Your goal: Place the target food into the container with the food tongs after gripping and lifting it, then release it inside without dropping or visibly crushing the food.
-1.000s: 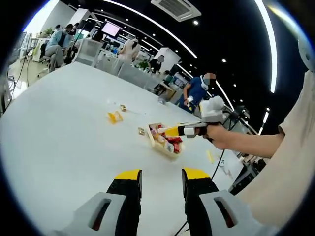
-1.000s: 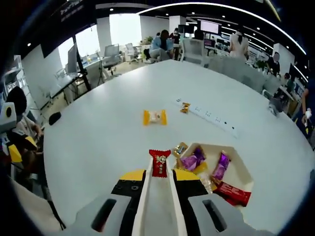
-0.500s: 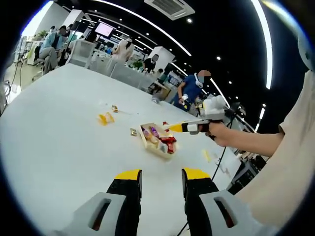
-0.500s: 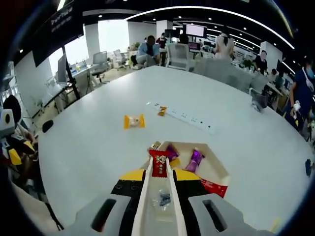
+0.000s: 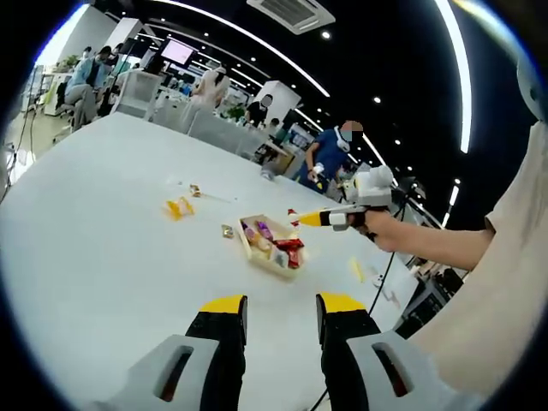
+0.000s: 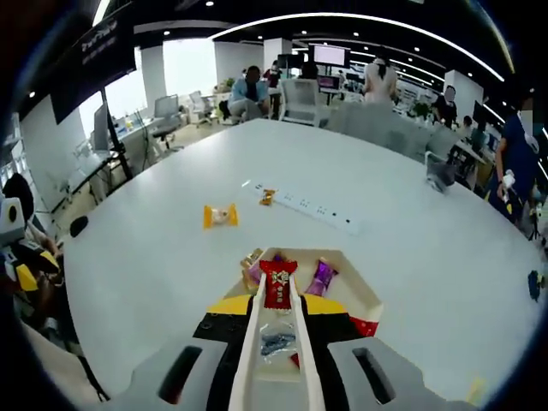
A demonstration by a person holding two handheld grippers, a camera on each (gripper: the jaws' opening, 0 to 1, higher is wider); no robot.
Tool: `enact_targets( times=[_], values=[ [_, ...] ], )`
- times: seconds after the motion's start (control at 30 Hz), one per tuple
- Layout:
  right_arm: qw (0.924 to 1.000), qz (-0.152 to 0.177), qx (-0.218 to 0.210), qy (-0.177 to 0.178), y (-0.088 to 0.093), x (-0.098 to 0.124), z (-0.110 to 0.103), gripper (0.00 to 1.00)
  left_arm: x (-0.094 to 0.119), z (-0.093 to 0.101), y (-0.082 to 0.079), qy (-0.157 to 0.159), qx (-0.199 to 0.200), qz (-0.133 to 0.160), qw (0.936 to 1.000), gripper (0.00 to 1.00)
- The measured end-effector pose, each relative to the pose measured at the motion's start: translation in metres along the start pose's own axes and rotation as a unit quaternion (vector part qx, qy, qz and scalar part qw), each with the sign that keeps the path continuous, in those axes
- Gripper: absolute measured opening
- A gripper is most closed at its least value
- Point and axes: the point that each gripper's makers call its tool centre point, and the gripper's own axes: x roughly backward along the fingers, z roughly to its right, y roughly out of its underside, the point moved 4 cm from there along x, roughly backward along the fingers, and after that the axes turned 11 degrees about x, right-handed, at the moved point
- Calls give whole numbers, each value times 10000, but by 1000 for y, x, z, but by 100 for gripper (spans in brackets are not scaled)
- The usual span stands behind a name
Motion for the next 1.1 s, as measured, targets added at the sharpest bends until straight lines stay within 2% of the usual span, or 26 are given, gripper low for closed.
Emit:
enact_targets(
  times=[0.6,1.1],
  values=[
    [9998,102,-131,113,1,4,10,22,3,1,0,-45,-27,79,10000,31],
    [9996,259,-146,15,-8,5,5,23,3,4,1,-35,-43,75,10000,31]
  ],
)
